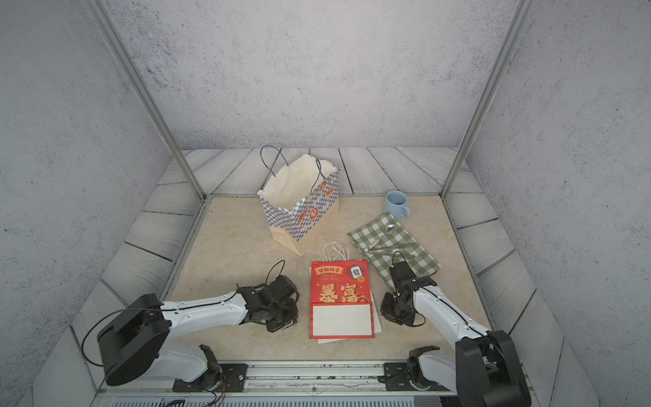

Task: Put away the paper bag
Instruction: Adjust the paper bag at the center of the board.

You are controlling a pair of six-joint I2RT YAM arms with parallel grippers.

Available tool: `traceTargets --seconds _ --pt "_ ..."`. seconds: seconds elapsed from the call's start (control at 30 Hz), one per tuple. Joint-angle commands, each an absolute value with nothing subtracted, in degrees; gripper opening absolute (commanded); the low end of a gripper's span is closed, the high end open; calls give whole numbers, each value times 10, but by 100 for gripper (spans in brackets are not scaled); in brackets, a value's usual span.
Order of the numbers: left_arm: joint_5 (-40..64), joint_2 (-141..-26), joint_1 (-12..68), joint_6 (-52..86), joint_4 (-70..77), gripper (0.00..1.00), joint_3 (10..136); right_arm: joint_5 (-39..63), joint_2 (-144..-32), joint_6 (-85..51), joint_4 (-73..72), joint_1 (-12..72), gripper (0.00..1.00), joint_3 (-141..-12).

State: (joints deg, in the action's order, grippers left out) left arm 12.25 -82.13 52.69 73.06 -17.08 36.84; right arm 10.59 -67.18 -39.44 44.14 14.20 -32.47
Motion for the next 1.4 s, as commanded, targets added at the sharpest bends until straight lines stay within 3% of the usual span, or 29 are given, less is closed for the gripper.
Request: traceTargets --seconds 0.0,0.47,0.93,1.03,1.2,1.37 --pt "157 -848 533 709 -147 0 394 117 -681 -400 437 147 16 -323" --pt "184 -873 563 690 -194 0 428 140 -766 -478 440 209 19 -359" --pt "167 -854 567 714 -209 0 429 130 -750 -543 431 243 18 -348" --pt "146 -846 566 728 -221 0 427 92 -737 -551 457 243 19 -356" --pt "62 -794 567 763 -288 0 421 -64 -665 -561 552 243 24 -404" --pt "-103 -688 567 825 -419 0 440 -143 -611 -538 601 245 26 -469"
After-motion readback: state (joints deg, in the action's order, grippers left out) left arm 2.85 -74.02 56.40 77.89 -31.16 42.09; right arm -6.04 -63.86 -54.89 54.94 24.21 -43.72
